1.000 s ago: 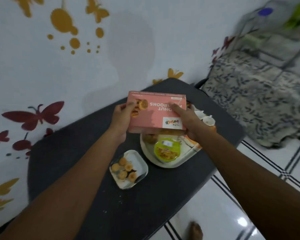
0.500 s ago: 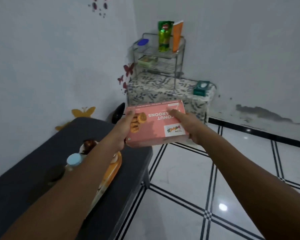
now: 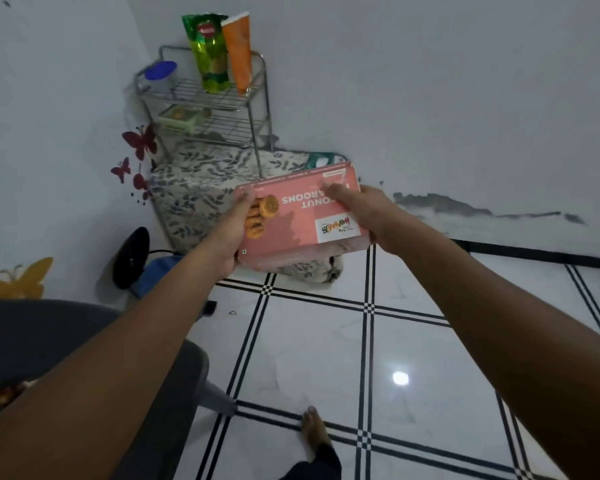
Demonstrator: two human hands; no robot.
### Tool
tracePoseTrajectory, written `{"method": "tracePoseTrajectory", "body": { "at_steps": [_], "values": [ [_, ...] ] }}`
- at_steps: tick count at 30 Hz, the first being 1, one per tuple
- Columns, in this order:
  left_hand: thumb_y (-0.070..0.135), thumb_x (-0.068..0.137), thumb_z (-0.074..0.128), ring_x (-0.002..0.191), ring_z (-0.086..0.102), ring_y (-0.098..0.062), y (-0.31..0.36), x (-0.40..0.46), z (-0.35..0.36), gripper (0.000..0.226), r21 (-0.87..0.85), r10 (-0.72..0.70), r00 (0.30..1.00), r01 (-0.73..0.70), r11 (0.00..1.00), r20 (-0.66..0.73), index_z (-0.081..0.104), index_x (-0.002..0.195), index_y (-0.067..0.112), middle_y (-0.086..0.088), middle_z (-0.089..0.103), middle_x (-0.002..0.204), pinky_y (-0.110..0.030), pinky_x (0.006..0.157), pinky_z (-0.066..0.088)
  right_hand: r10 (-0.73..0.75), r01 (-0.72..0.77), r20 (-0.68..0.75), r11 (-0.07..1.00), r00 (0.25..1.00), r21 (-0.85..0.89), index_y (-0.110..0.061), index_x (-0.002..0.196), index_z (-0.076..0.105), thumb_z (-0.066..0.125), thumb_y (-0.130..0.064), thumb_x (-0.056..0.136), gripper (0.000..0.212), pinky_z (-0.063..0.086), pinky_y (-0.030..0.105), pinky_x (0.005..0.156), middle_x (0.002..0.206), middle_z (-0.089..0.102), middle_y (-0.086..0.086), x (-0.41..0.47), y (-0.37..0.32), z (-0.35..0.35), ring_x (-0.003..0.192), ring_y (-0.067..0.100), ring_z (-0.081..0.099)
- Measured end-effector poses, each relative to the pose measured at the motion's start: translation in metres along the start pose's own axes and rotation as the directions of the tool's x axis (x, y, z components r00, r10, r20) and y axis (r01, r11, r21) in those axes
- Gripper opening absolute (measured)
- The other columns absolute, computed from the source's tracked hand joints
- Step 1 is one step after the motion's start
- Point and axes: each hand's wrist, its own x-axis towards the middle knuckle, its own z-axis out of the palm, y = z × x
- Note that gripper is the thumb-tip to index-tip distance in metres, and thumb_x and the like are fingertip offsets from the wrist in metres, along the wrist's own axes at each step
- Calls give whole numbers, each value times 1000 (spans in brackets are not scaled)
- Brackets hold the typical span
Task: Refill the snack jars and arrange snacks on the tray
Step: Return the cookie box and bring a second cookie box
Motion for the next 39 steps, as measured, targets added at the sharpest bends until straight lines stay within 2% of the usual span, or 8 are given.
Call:
{"method": "tracePoseTrajectory", "body": {
  "at_steps": [4, 13, 18, 26, 28, 32, 36, 39],
  "values": [
    [79, 92, 42, 92, 78, -21, 17, 80, 22, 57, -6, -34, 995, 34, 999, 95, 81, 94, 38, -1, 80, 104, -37, 71, 62, 18, -19, -32, 999, 999, -26, -17, 108, 65, 75, -57, 83, 48, 55, 22, 49, 83, 79, 0, 74, -14, -28, 70, 17, 77],
    [84, 86, 45, 100, 76, -29, 51, 219, 4, 68, -206, -113, 991, 125, 971, 65, 79, 111, 30, -8, 78, 114, -48, 79, 63, -15, 12, -42, 999, 999, -53, -13, 111, 65, 73, -53, 87, 46, 58, 26, 55, 83, 79, 0, 235, -60, -23, 73, 18, 77],
    [83, 81, 49, 112, 71, -36, 46, 290, -53, 75, -355, -192, 979, 155, 922, -69, 75, 121, 24, -13, 75, 120, -61, 104, 50, 19, -14, 53, 996, 998, -85, -11, 132, 58, 70, -56, 88, 64, 63, 36, 78, 102, 77, 6, 340, -63, 42, 86, 21, 77],
    [74, 94, 47, 112, 71, -33, 19, 404, -154, 67, -537, -314, 921, 149, 830, -230, 72, 128, 23, -11, 74, 123, -50, 93, 58, 121, -102, 182, 988, 976, -113, -12, 145, 42, 73, -56, 85, 81, 54, 30, 67, 109, 66, 2, 499, -55, 157, 90, 16, 67],
    [77, 92, 49, 114, 70, -34, 19, 432, -181, 69, -558, -355, 893, 150, 816, -278, 73, 127, 23, -12, 74, 123, -54, 99, 55, 154, -143, 218, 987, 964, -66, -11, 147, 39, 77, -55, 82, 87, 59, 40, 81, 127, 65, 10, 538, -56, 191, 105, 27, 68],
    [77, 90, 49, 120, 67, -34, 30, 485, -224, 70, -577, -377, 891, 173, 798, -253, 71, 131, 25, -10, 72, 128, -59, 107, 48, 145, -145, 99, 989, 984, -12, -12, 158, 21, 78, -52, 83, 102, 51, 44, 101, 152, 44, 18, 599, -72, 252, 131, 36, 53],
    [74, 95, 45, 115, 69, -35, 35, 540, -251, 63, -532, -398, 851, 174, 829, -342, 68, 131, 28, -8, 74, 123, -62, 97, 54, 165, -166, -68, 986, 984, -10, -16, 161, 7, 77, -50, 83, 111, 40, 51, 113, 163, 23, 18, 649, -78, 294, 145, 39, 34],
    [67, 100, 43, 108, 72, -32, 41, 585, -268, 58, -486, -403, 826, 184, 854, -395, 66, 130, 23, -8, 77, 114, -58, 96, 56, 187, -189, -50, 981, 981, -33, -12, 159, 10, 78, -44, 85, 105, 47, 52, 107, 156, 34, 21, 685, -71, 317, 141, 41, 41]
  ]
}}
